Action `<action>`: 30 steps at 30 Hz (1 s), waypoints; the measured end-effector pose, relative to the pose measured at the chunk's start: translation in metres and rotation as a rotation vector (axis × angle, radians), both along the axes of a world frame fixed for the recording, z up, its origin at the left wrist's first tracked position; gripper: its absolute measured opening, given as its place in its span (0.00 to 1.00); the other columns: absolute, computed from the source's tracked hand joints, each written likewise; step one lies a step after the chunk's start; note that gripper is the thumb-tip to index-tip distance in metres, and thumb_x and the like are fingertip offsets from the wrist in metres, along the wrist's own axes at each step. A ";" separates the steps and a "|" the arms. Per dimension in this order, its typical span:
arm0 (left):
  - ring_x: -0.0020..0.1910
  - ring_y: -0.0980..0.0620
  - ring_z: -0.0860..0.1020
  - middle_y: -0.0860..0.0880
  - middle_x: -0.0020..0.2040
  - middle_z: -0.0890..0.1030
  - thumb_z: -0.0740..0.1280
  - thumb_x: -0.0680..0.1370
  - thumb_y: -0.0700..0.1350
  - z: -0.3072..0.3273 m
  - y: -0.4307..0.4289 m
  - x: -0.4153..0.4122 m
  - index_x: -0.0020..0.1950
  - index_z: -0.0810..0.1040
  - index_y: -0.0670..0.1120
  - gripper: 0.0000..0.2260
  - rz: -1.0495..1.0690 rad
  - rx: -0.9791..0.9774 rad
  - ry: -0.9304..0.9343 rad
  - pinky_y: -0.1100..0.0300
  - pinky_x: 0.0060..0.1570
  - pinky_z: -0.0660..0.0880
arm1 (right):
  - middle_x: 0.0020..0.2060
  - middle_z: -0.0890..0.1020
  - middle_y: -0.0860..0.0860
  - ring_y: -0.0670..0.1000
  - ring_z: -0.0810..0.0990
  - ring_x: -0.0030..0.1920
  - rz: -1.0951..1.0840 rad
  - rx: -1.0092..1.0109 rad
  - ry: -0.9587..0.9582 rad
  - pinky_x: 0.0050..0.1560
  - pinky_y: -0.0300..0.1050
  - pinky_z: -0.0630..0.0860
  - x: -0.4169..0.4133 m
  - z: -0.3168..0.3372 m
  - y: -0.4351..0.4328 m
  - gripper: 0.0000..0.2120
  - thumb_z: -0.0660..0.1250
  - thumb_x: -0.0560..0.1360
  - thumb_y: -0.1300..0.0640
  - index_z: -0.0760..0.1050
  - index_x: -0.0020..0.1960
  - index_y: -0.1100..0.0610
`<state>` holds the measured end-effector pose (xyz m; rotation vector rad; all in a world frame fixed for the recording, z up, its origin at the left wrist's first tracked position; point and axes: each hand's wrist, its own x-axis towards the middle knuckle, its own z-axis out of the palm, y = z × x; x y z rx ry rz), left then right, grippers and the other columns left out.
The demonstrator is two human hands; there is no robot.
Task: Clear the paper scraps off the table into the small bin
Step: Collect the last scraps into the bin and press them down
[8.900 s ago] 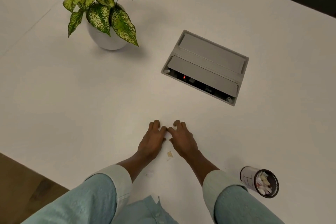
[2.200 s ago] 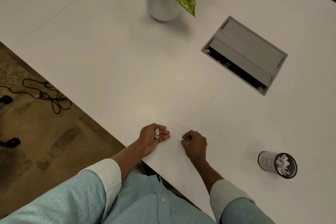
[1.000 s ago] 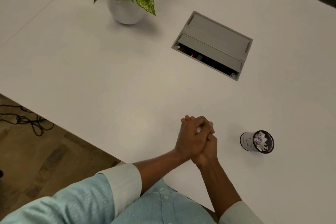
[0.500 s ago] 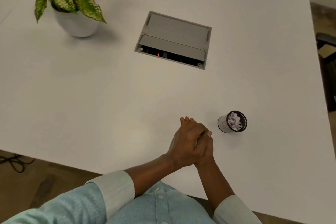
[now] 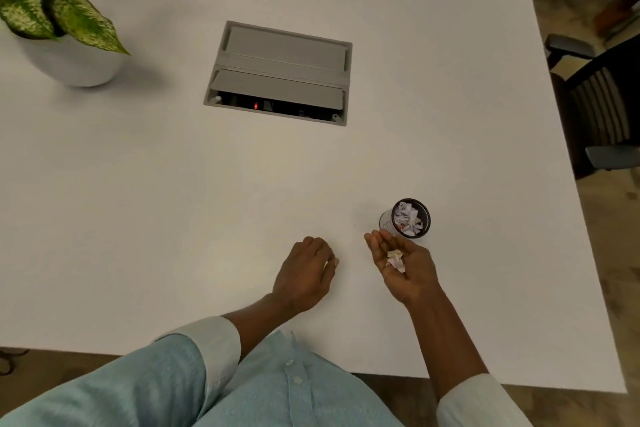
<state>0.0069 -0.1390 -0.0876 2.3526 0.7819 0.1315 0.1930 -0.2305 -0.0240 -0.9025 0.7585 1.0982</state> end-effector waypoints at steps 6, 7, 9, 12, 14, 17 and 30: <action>0.85 0.42 0.44 0.41 0.86 0.45 0.64 0.82 0.55 -0.033 0.005 -0.001 0.83 0.55 0.40 0.35 -0.244 0.032 0.357 0.50 0.83 0.49 | 0.45 0.83 0.62 0.62 0.83 0.53 -0.011 -0.106 -0.213 0.56 0.55 0.81 0.055 0.012 -0.002 0.09 0.60 0.82 0.66 0.77 0.52 0.70; 0.84 0.42 0.37 0.40 0.85 0.38 0.66 0.82 0.56 -0.037 0.006 -0.001 0.84 0.48 0.40 0.41 -0.283 0.042 0.413 0.49 0.84 0.44 | 0.45 0.83 0.63 0.61 0.83 0.50 0.031 -0.156 -0.264 0.53 0.54 0.82 0.063 0.012 -0.002 0.07 0.62 0.80 0.67 0.77 0.50 0.70; 0.82 0.41 0.31 0.40 0.83 0.31 0.68 0.81 0.57 -0.041 0.006 0.000 0.84 0.39 0.40 0.47 -0.325 0.065 0.498 0.46 0.84 0.41 | 0.43 0.83 0.64 0.60 0.84 0.44 0.143 -0.273 -0.394 0.47 0.51 0.84 0.078 0.015 0.002 0.04 0.64 0.76 0.71 0.77 0.49 0.71; 0.81 0.40 0.28 0.40 0.81 0.28 0.69 0.80 0.57 -0.039 0.005 0.003 0.83 0.36 0.39 0.49 -0.350 0.069 0.570 0.43 0.83 0.43 | 0.39 0.83 0.67 0.59 0.84 0.35 0.384 -0.518 -0.644 0.39 0.46 0.86 0.096 0.013 0.011 0.06 0.68 0.72 0.72 0.79 0.47 0.76; 0.81 0.40 0.28 0.39 0.81 0.27 0.68 0.81 0.57 -0.038 0.004 0.005 0.83 0.35 0.39 0.49 -0.364 0.072 0.604 0.42 0.83 0.43 | 0.36 0.81 0.67 0.62 0.84 0.36 0.570 -0.676 -0.844 0.38 0.46 0.85 0.103 0.007 0.017 0.09 0.67 0.72 0.69 0.79 0.47 0.77; 0.80 0.38 0.28 0.37 0.80 0.26 0.66 0.82 0.57 -0.036 0.003 0.007 0.83 0.35 0.38 0.48 -0.382 0.091 0.632 0.40 0.83 0.43 | 0.42 0.85 0.64 0.65 0.85 0.47 0.912 -0.935 -1.196 0.52 0.57 0.83 0.102 0.001 0.027 0.11 0.63 0.75 0.63 0.82 0.46 0.68; 0.80 0.36 0.27 0.35 0.80 0.26 0.66 0.82 0.56 -0.035 0.003 0.008 0.82 0.34 0.37 0.48 -0.410 0.100 0.682 0.37 0.82 0.43 | 0.51 0.84 0.52 0.56 0.81 0.54 1.017 -0.898 -1.800 0.53 0.51 0.78 0.086 -0.011 0.009 0.08 0.65 0.79 0.62 0.82 0.53 0.57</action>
